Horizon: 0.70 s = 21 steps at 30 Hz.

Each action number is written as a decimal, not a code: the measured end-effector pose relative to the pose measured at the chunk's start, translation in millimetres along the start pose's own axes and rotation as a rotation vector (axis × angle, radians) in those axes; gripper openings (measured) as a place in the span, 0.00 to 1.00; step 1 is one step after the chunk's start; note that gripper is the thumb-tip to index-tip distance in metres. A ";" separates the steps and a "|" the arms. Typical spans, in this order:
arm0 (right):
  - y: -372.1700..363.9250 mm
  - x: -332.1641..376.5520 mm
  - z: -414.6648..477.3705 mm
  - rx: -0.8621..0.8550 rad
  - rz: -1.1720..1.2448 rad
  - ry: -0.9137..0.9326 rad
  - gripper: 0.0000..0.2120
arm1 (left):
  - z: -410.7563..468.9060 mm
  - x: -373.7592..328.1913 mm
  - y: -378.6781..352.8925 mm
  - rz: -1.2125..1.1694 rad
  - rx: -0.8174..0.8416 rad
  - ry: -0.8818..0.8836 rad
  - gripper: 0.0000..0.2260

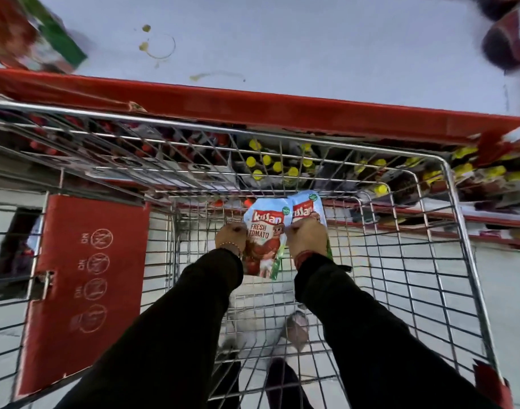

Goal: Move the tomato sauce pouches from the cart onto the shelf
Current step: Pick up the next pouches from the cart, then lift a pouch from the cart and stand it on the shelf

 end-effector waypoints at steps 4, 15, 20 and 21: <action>1.5 -2.2 -4.8 0.027 0.067 -0.027 0.09 | 15.2 22.8 -5.9 -0.180 -0.013 -0.008 0.16; 40.0 0.2 -54.6 0.065 0.245 0.011 0.11 | -64.0 -11.8 37.7 -0.622 0.004 0.034 0.10; 73.9 9.2 -95.2 0.080 0.322 0.047 0.12 | -114.3 -43.2 80.4 -0.604 -0.051 -0.146 0.12; 84.0 13.7 -105.7 0.069 0.331 0.070 0.10 | -125.3 -52.2 89.7 -0.556 -0.076 -0.199 0.09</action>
Point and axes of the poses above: each hand's wrist, its own z-axis towards the middle knuckle, its own y-axis out of the back of the hand, x = y × z, the point moved 4 cm from there along z, towards the middle knuckle, and after that the axes turned 12 degrees about -y, right-handed, at the moved point
